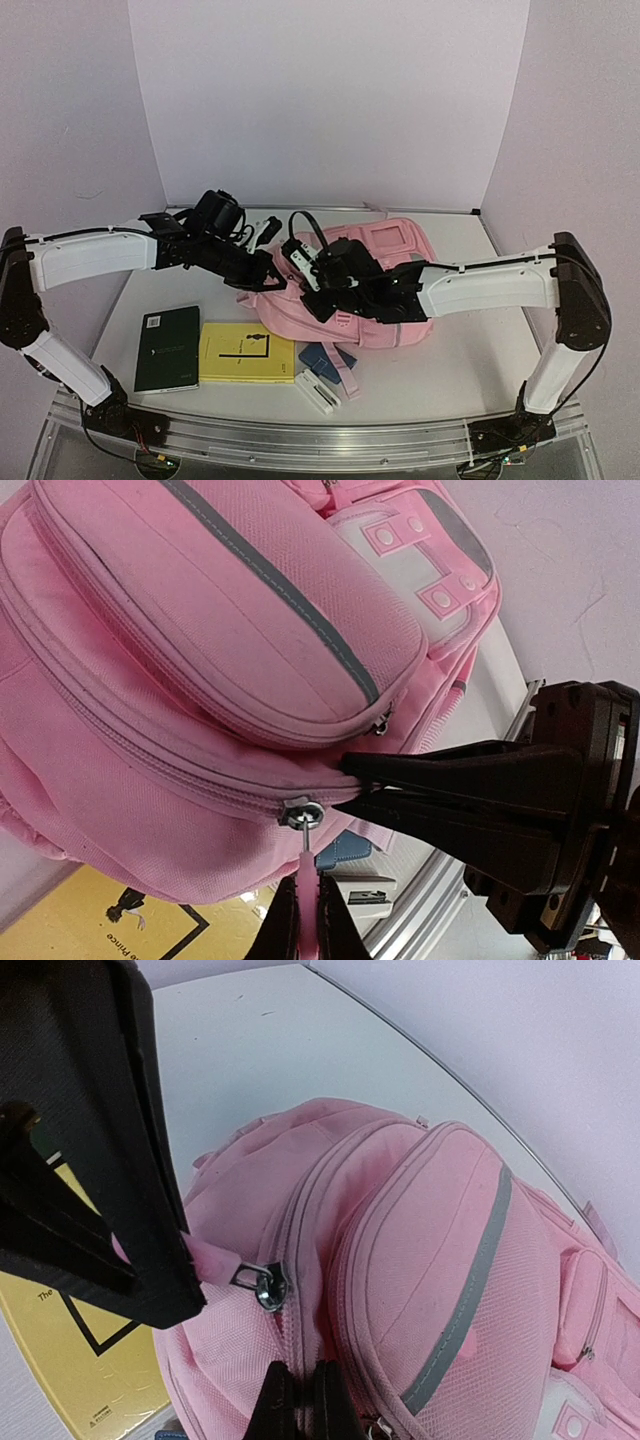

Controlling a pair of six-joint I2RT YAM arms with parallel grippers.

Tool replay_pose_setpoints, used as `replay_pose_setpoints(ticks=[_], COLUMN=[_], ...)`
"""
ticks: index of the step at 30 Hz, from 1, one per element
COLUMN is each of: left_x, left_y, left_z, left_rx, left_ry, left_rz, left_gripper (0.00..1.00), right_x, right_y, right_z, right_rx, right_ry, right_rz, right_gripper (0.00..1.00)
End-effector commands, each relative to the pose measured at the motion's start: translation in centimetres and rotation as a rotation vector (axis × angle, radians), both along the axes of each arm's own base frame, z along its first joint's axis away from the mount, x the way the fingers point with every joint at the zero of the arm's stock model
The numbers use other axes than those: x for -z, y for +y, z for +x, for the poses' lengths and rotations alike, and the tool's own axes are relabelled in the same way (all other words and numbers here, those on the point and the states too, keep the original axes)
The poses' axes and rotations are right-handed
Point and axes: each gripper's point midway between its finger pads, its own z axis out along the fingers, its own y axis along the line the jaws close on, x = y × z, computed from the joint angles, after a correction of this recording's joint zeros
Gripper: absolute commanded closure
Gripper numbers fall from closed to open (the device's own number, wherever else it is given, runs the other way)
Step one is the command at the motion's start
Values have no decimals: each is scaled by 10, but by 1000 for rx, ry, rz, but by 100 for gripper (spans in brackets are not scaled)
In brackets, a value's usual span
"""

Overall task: Pack the student bag
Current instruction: Unzip the student bag at the center of the board.

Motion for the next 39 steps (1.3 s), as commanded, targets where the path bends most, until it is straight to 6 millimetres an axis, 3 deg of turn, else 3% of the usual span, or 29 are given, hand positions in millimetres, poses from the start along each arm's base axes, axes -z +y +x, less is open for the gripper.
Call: replay_pose_setpoints(ticks=[1, 10, 16, 22, 26, 30, 39], left_x=[-56, -35, -16, 1, 23, 43, 40], left_y=[5, 38, 68, 84, 86, 75, 46], left_z=[30, 75, 126, 182, 216, 242, 280], left_rx=[-105, -252, -345, -383, -379, -330, -238], left_ry=[-130, -104, -90, -111, -111, -115, -193], left_rz=[-72, 24, 73, 102, 115, 102, 19], left_gripper=[100, 100, 100, 100, 100, 100, 100], right_x=[8, 7, -4, -17, -23, -28, -47], right_y=[-24, -41, -45, -46, -43, -39, -31], right_z=[11, 1, -6, -12, -16, -17, -19], right_rx=[97, 113, 106, 90, 91, 84, 76], right_ry=[-19, 3, 25, 30, 58, 58, 46], right_rz=[-50, -21, 31, 73, 119, 134, 211], right_gripper=[100, 100, 100, 100, 100, 100, 100])
